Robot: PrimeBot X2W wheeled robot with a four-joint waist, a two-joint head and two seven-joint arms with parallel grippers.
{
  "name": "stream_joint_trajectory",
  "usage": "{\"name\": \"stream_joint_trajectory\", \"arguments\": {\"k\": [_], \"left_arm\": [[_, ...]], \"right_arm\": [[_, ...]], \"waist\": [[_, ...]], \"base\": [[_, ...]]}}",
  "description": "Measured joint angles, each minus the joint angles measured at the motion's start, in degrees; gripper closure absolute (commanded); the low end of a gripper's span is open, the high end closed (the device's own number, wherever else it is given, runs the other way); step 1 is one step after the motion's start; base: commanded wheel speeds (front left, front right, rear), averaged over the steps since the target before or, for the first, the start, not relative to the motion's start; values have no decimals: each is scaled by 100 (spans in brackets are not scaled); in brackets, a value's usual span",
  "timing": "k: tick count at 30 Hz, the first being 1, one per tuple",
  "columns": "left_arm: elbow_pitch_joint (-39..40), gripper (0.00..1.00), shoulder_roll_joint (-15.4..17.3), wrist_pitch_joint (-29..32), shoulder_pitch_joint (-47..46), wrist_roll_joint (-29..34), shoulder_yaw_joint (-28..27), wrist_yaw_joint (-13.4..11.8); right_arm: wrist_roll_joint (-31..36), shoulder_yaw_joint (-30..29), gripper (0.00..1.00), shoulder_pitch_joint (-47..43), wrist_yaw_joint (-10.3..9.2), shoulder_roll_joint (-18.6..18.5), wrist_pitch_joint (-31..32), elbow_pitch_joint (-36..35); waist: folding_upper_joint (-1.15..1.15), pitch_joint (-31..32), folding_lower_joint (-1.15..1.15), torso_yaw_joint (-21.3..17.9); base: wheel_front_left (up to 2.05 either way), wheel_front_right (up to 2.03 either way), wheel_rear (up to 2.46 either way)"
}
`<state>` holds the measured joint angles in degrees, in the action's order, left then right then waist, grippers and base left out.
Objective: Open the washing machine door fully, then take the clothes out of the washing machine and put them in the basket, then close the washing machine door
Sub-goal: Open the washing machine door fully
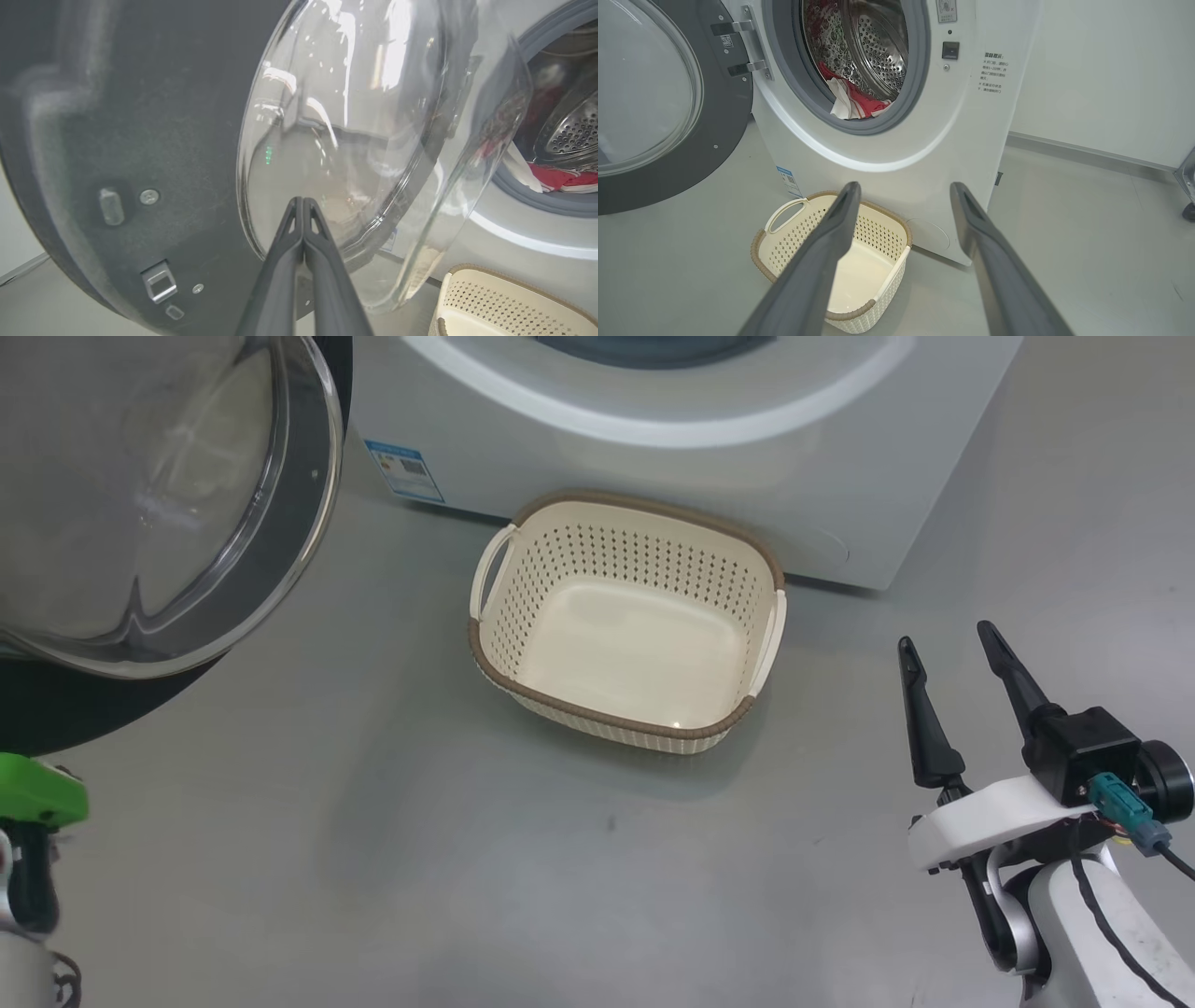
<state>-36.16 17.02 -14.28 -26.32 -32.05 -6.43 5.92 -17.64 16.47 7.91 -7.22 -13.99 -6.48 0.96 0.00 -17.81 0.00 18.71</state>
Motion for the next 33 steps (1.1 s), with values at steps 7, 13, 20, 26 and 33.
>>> {"name": "stream_joint_trajectory", "arguments": {"k": [7, 13, 20, 26, 33], "left_arm": [[315, 100, -54, 0, 495, 291, 368, 46], [625, 100, -213, 0, 888, 578, 755, 77], [1149, 100, -555, -1, 1317, 584, 836, 77], [1489, 100, -734, -1, 1623, 658, 883, 79], [1892, 100, -880, 0, 1890, 687, 921, 92]], "right_arm": [[-102, -31, 0, -57, 1, 154, -204, 141], [-202, -35, 0, -221, 2, 224, -294, 233], [-276, -41, 0, -359, 4, 268, -397, 286], [-302, -123, 0, -505, 4, 260, -454, 297], [-311, -143, 0, -585, 4, 242, -512, 243]], "waist": [[0, 447, 0, -151], [0, 751, 0, -419], [0, 1051, 0, -857], [0, 1211, 0, -1178], [0, 1336, 0, -1494]], "base": [[0, 0, 0], [0, 0, 0], [0, 0, 0], [0, 0, 0], [0, 0, 0]]}}
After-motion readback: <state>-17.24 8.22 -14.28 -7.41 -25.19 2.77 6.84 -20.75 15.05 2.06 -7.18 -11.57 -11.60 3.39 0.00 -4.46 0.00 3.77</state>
